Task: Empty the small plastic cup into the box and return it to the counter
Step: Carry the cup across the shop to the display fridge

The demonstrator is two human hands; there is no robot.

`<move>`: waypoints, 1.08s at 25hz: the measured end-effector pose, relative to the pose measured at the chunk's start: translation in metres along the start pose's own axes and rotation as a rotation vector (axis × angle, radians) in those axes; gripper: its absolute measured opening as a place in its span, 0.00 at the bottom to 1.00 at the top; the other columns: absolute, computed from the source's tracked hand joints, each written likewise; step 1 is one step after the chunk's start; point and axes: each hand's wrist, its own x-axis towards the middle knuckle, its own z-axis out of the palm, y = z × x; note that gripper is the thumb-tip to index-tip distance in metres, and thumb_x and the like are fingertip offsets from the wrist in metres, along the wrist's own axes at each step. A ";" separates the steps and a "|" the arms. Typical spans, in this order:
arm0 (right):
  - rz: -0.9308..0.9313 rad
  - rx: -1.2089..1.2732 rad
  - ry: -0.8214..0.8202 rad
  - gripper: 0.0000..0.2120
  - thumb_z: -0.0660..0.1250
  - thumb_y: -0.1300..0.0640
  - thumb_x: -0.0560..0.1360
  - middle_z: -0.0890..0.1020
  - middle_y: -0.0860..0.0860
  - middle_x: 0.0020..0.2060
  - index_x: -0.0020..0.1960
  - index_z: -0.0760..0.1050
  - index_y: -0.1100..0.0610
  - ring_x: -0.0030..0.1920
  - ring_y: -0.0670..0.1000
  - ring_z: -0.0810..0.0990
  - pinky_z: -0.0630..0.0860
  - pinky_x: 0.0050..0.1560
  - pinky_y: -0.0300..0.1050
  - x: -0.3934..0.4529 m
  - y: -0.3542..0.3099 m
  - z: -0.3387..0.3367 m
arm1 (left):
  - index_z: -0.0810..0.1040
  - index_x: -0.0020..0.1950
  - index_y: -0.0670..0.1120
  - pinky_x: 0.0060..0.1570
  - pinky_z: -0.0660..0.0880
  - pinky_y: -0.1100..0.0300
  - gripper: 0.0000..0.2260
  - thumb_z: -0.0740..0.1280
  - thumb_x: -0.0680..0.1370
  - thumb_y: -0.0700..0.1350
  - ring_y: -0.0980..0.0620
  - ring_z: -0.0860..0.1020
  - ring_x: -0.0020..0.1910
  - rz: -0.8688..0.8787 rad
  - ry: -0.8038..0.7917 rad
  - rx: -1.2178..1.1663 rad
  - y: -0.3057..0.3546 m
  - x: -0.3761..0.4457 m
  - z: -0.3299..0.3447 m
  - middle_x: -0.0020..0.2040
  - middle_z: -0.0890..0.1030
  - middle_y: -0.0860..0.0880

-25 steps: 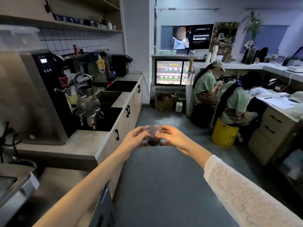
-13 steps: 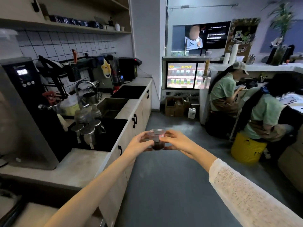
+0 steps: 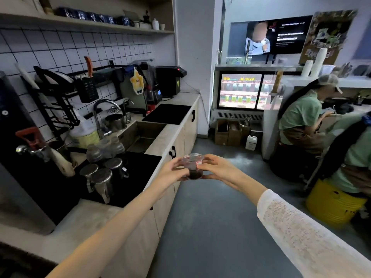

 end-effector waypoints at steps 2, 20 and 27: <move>-0.001 0.003 0.008 0.18 0.69 0.59 0.75 0.81 0.58 0.59 0.63 0.73 0.61 0.61 0.54 0.80 0.78 0.62 0.56 0.032 0.000 -0.011 | 0.75 0.70 0.44 0.60 0.80 0.51 0.22 0.66 0.76 0.33 0.45 0.81 0.61 -0.007 -0.004 -0.003 -0.002 0.037 -0.004 0.63 0.82 0.43; 0.005 0.050 0.203 0.20 0.69 0.62 0.75 0.78 0.59 0.63 0.65 0.72 0.62 0.62 0.57 0.79 0.78 0.60 0.58 0.297 -0.025 -0.121 | 0.76 0.67 0.47 0.43 0.80 0.69 0.22 0.70 0.73 0.37 0.54 0.82 0.57 0.090 -0.209 0.058 0.013 0.371 -0.033 0.60 0.82 0.51; 0.039 0.051 0.232 0.20 0.68 0.64 0.75 0.77 0.62 0.64 0.66 0.71 0.64 0.64 0.59 0.77 0.78 0.60 0.57 0.381 -0.020 -0.167 | 0.76 0.65 0.51 0.59 0.80 0.55 0.21 0.73 0.73 0.39 0.51 0.81 0.61 0.079 -0.267 0.064 0.005 0.474 -0.025 0.62 0.82 0.49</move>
